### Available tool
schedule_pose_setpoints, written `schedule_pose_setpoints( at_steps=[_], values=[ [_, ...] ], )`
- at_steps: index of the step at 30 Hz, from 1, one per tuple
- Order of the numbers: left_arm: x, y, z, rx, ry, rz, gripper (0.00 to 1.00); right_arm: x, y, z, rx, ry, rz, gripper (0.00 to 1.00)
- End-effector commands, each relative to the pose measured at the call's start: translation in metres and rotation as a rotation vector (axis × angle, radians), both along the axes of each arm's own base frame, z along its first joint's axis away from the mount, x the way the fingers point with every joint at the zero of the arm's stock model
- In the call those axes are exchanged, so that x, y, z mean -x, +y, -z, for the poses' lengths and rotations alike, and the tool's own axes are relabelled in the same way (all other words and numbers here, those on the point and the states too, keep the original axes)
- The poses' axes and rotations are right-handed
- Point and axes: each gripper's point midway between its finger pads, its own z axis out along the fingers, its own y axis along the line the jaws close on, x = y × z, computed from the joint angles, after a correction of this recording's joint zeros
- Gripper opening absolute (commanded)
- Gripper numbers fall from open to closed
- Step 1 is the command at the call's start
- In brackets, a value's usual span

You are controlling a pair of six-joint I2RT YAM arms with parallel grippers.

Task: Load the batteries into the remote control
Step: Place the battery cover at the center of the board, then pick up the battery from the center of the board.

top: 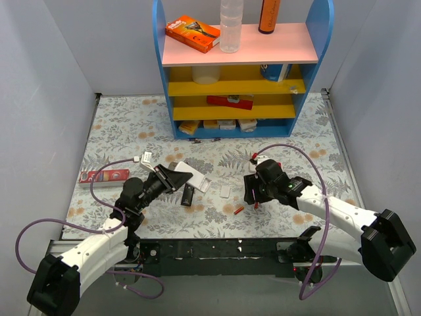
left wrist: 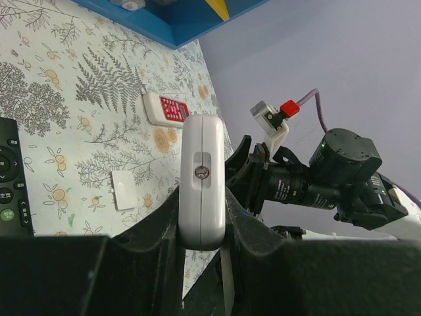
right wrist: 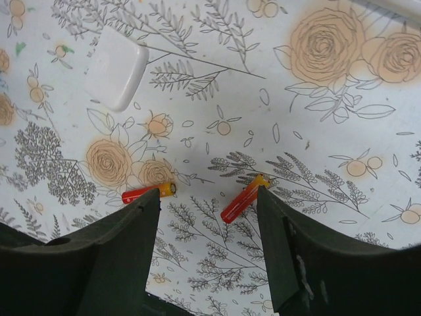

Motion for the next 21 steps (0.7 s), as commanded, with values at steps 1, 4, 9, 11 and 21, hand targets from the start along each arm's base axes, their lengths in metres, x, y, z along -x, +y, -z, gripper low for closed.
schedule_pose_setpoints(
  at_steps=[1, 4, 9, 11, 21],
  values=[
    [-0.001, -0.003, -0.018, -0.009, -0.051, 0.029, 0.00, -0.001, 0.020, -0.020, 0.016, -0.063, -0.238, 0.67],
    [-0.001, -0.003, -0.016, -0.022, -0.050, 0.029, 0.00, 0.000, 0.017, -0.022, 0.091, -0.105, -0.370, 0.68],
    [-0.001, -0.001, -0.015, -0.034, -0.050, 0.019, 0.00, 0.005, 0.029, -0.033, 0.063, -0.125, -0.497, 0.67],
    [-0.001, -0.001, -0.014, -0.039, -0.047, 0.016, 0.00, 0.003, 0.029, -0.031, 0.066, -0.106, -0.468, 0.67],
    [-0.001, 0.001, -0.010, -0.047, -0.032, 0.010, 0.00, -0.003, -0.008, -0.006, 0.193, 0.047, -0.027, 0.66]
  ],
)
